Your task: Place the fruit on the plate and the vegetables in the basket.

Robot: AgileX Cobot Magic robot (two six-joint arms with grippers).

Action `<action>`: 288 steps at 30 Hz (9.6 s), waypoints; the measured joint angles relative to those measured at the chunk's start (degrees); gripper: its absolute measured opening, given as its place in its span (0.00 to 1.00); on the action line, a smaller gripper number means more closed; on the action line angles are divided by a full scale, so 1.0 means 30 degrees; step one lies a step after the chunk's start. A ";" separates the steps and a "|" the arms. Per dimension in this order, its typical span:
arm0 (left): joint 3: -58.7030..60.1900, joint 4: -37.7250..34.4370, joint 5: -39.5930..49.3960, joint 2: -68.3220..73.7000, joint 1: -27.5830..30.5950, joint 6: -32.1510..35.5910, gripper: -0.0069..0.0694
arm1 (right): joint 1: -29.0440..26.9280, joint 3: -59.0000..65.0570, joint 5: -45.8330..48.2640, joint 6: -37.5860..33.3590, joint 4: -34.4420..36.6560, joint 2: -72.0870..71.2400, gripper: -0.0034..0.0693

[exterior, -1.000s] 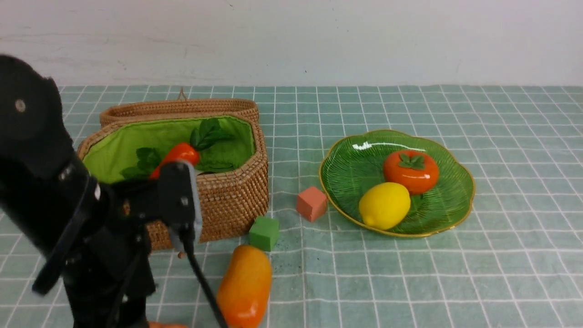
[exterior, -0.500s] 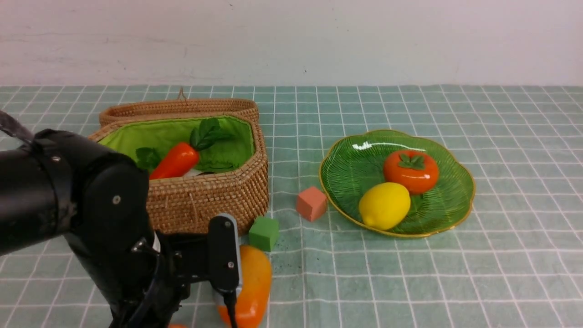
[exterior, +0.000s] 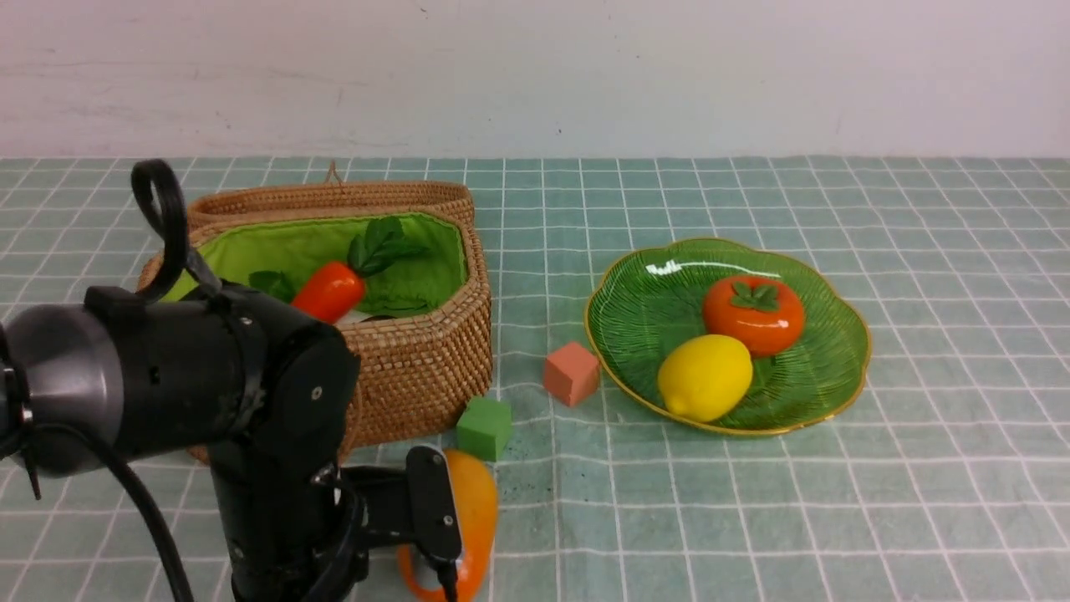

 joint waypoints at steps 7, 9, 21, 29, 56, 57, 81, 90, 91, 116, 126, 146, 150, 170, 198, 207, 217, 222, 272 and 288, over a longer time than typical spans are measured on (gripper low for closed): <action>-0.0047 0.0000 0.0099 0.0000 0.0000 -0.2070 0.87 | 0.0000 0.0000 0.0000 0.0000 0.0000 0.0000 0.38; -0.0047 0.0000 0.0120 0.0000 0.0000 -0.2342 0.87 | 0.0000 0.0000 0.0000 0.0000 0.0000 0.0000 0.38; 0.0201 0.0289 0.0006 -0.0601 0.0000 -0.2569 0.87 | 0.0000 0.0000 0.0000 0.0000 0.0000 0.0000 0.38; 0.0307 0.0595 0.0032 -0.1954 0.0000 -0.2585 0.87 | 0.0000 0.0000 0.0000 0.0000 0.0000 0.0000 0.38; -0.8292 0.2483 -0.8437 -0.2969 0.5225 -0.1987 0.87 | 0.0000 0.0000 0.0000 0.0000 0.0000 0.0000 0.38; -0.8292 0.2745 -0.9058 -0.2203 0.5289 -0.1987 0.87 | 0.0000 0.0000 0.0000 0.0000 0.0000 0.0000 0.38; -0.8292 0.3781 -0.7110 -0.1258 0.5308 -0.4367 0.93 | 0.0000 0.0000 0.0000 0.0000 0.0000 0.0000 0.38; -0.8292 -0.1079 -0.3950 -0.5540 0.5308 -0.5316 0.85 | 0.0000 0.0000 0.0000 0.0000 0.0000 0.0000 0.38; -0.8220 -0.2904 -0.3751 -0.5938 0.5308 -0.5756 0.85 | 0.0000 0.0000 0.0000 0.0000 0.0000 0.0000 0.38; -0.7062 0.1833 0.0803 0.2808 -0.2098 -2.2678 0.88 | 0.0000 0.0000 0.0000 0.0000 0.0000 0.0000 0.38; -0.7062 0.1745 0.0221 0.5068 -0.2098 -2.2006 0.76 | 0.0000 0.0000 0.0000 0.0000 0.0000 0.0000 0.38; -1.2325 -0.2132 0.2638 0.2403 -0.2098 -1.5741 0.75 | 0.0000 0.0000 0.0000 0.0000 0.0000 0.0000 0.38; -1.5304 -0.2302 0.0769 0.3514 -0.2098 -1.4983 0.75 | 0.0000 0.0000 0.0000 0.0000 0.0000 0.0000 0.38; -2.1777 0.4069 -0.6013 1.2251 -0.2106 -2.4395 0.75 | 0.0000 0.0000 0.0000 0.0000 0.0000 0.0000 0.38; -2.1793 0.4992 0.1419 0.6384 -0.2106 -1.9622 0.58 | 0.0000 0.0000 0.0000 0.0000 0.0000 0.0000 0.38; -2.0812 0.6856 0.4142 -0.4192 -0.2087 -2.0473 0.07 | 0.0000 0.0000 0.0000 0.0000 0.0000 0.0000 0.38; -0.8167 0.7130 0.4009 -2.0016 -0.2087 -2.3886 0.07 | 0.0000 0.0000 0.0000 0.0000 0.0000 0.0000 0.38; 0.1304 0.6696 0.2621 -2.6489 -0.2087 -2.6941 0.07 | 0.0000 0.0000 0.0000 0.0000 0.0000 0.0000 0.38; 0.7608 0.1679 -0.0082 -3.0522 0.9016 -2.7380 0.07 | 0.0000 0.0000 0.0000 0.0000 0.0000 0.0000 0.38; 1.6793 0.2050 -0.9073 -3.2006 0.7979 -2.7465 0.08 | 0.0000 0.0000 0.0000 0.0000 0.0000 0.0000 0.38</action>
